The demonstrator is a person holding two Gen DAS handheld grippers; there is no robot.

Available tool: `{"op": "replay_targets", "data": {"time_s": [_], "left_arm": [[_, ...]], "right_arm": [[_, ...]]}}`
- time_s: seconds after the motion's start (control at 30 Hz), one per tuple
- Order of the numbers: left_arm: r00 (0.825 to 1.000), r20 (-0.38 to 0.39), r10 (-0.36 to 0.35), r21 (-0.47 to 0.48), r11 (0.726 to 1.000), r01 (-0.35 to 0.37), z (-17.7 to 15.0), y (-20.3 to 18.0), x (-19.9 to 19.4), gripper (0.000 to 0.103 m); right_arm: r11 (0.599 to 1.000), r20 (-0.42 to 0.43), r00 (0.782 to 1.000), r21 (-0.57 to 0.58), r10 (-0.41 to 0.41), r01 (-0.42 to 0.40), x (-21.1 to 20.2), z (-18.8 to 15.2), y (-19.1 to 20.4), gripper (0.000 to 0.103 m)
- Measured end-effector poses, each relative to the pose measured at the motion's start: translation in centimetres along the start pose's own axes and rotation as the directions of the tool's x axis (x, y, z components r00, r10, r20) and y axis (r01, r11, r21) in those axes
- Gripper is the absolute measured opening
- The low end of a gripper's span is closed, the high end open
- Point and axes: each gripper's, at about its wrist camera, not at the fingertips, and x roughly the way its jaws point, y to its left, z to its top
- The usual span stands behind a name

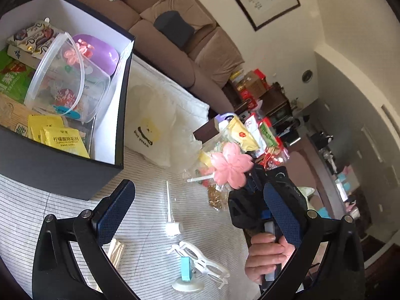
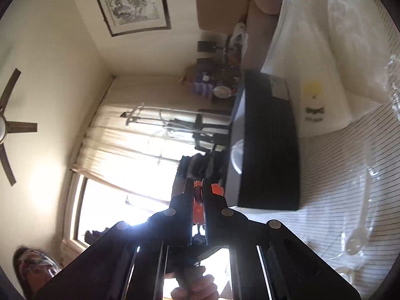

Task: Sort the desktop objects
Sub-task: 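Pass the pink flower mold from the right tool into the left tool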

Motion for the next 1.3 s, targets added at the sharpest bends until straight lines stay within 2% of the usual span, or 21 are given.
{"op": "replay_targets", "data": {"time_s": [0.1,0.23,0.4,0.57,0.6,0.63,0.7,0.8,0.87,1.13,1.2,1.3], "left_arm": [[0.999,0.023,-0.04,0.031,0.999,0.039,0.5,-0.6,-0.5,0.103],[0.986,0.036,-0.163,0.064,0.985,0.161,0.9,-1.6,-1.4,0.103],[0.979,0.016,-0.204,0.135,0.97,0.2,0.8,-3.2,-1.2,0.103],[0.965,0.017,-0.262,0.082,0.962,0.26,1.0,-2.5,-1.0,0.101],[0.962,0.019,-0.273,0.073,0.96,0.271,0.9,-2.3,-1.1,0.096],[0.958,0.025,-0.286,0.062,0.957,0.284,0.9,-2.1,-1.2,0.084],[0.953,0.029,-0.303,0.045,0.953,0.301,1.0,-1.8,-1.4,0.069],[0.951,0.033,-0.306,0.048,0.951,0.304,1.1,-1.9,-1.6,0.055],[0.947,0.028,-0.32,0.042,0.947,0.319,1.0,-1.9,-1.6,0.041],[0.947,0.043,-0.32,0.006,0.947,0.32,0.8,-1.4,-1.6,0.042],[0.945,0.058,-0.322,-0.011,0.946,0.323,1.0,-0.9,-2.0,0.042],[0.95,0.08,-0.303,-0.01,0.953,0.304,1.4,-0.7,-2.8,0.042]], "right_arm": [[0.997,-0.027,0.997,0.003,0.078,-0.078,1.4,-0.7,1.3,0.006],[0.991,-0.06,0.989,0.034,0.133,-0.131,2.1,-1.6,2.0,0.006],[0.985,-0.11,0.98,0.049,0.168,-0.163,3.4,-2.7,2.0,0.006],[0.984,-0.126,0.976,0.06,0.175,-0.169,4.4,-2.9,1.6,0.007],[0.984,-0.125,0.977,0.061,0.172,-0.165,4.5,-3.0,1.5,0.007],[0.985,-0.124,0.978,0.064,0.168,-0.161,4.5,-3.0,1.4,0.007],[0.986,-0.114,0.981,0.072,0.157,-0.149,4.4,-2.9,1.0,0.008],[0.984,-0.094,0.983,0.101,0.16,-0.15,4.2,-2.8,0.2,0.008],[0.983,-0.088,0.984,0.107,0.157,-0.148,4.2,-2.9,0.1,0.008],[0.985,-0.094,0.986,0.119,0.134,-0.123,4.5,-3.1,-0.2,0.01],[0.99,-0.076,0.993,0.119,0.089,-0.079,4.0,-2.8,-0.8,0.014],[0.993,-0.035,0.999,0.117,0.031,-0.027,2.6,-2.0,-1.6,0.025]]}}
